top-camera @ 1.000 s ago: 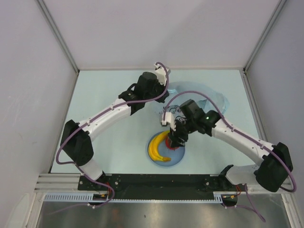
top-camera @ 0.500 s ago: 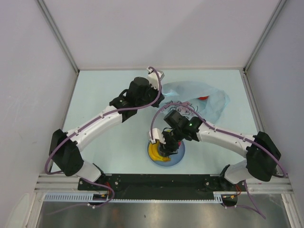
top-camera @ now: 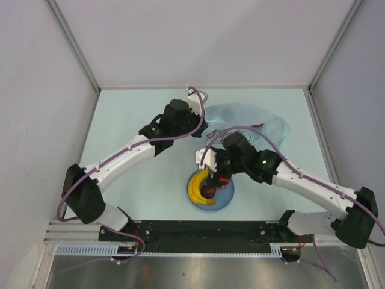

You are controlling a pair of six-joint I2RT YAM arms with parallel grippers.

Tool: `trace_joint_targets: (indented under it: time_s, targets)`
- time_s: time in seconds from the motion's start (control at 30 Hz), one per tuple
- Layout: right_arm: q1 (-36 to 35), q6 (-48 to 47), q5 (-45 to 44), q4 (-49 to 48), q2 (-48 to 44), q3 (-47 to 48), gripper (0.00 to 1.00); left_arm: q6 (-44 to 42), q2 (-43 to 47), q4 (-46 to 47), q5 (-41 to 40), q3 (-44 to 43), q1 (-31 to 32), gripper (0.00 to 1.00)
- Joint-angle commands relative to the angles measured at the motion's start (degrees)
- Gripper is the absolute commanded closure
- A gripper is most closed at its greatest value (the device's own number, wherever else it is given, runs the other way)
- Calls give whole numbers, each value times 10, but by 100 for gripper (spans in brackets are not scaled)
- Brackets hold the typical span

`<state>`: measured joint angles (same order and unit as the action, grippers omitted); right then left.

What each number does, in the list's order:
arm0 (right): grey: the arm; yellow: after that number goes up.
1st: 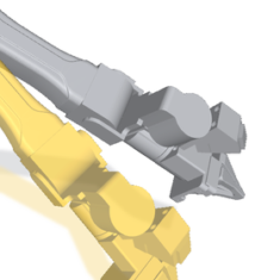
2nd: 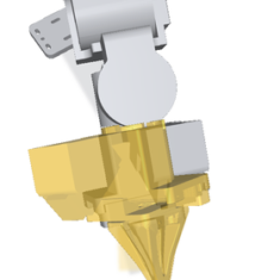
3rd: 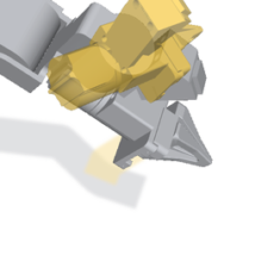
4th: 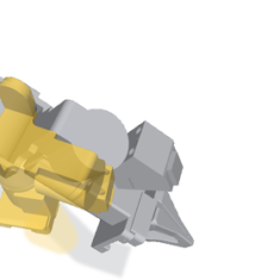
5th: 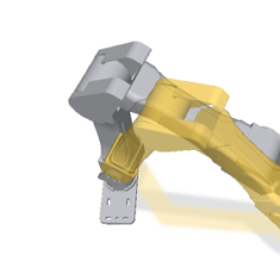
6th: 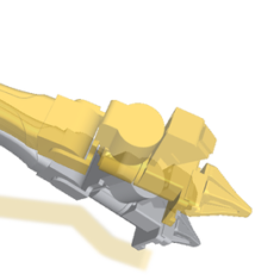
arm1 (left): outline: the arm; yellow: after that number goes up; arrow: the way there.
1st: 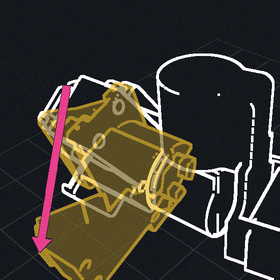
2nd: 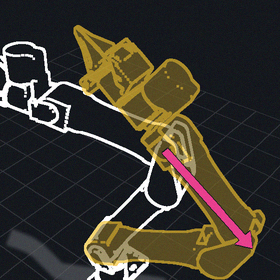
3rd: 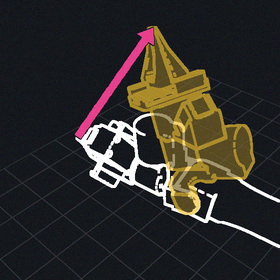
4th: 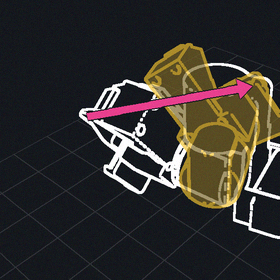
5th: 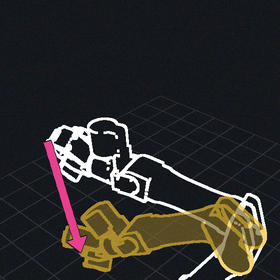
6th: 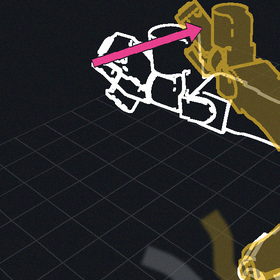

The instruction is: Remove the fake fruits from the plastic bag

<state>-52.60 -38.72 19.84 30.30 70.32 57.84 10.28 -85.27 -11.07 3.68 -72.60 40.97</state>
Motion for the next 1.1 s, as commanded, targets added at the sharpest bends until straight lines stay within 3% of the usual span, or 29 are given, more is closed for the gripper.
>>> trace_joint_targets:
  time_s: [0.0, 0.07, 0.1, 0.13, 0.2, 0.27, 0.4, 0.53, 0.57, 0.6, 0.7, 0.8, 0.97, 1.07]
  targets:
    - [99, 150, -89, -16, -41, 55, 31, 11, 31, 15, 9, 7, 1, 100]
    - [186, 199, -77, -20, -32, 57, 43, 12, 33, 13, 10, 7, 2, 100]
    - [210, 211, -72, -26, -26, 57, 57, 13, 33, 12, 11, 6, 2, 100]
    - [238, 220, -57, -40, -19, 57, 64, 13, 33, 11, 12, 5, 1, 100]
    - [278, 205, -51, -52, 14, 58, 88, 13, 33, 8, 12, 0, 2, 100]
    - [282, 163, -62, -61, 41, 58, 99, 11, 33, 3, 13, -8, 2, 100]
    - [294, 121, -114, -89, 127, 57, 100, 6, 24, 1, 19, -22, 2, 100]
    - [325, 145, -197, -193, 183, 56, 100, -7, 4, 1, 14, -48, 2, 100]
    - [330, 145, -227, -211, 191, 57, 98, -12, 0, 0, 14, -59, 1, 100]
    - [336, 145, -259, -230, 201, 59, 82, -15, -3, -1, 12, -63, 1, 100]
    - [360, 138, -277, -268, 243, 78, 54, -21, -16, -5, 11, -75, 2, 100]
    - [380, 131, -271, -274, 275, 102, 39, -23, -31, -8, 17, -83, 2, 100]
    - [392, 120, -288, -298, 354, 132, 28, -19, -53, -22, 26, -105, 2, 100]
    - [400, 131, -297, -330, 393, 162, 13, -18, -60, -27, 37, -109, 2, 100]
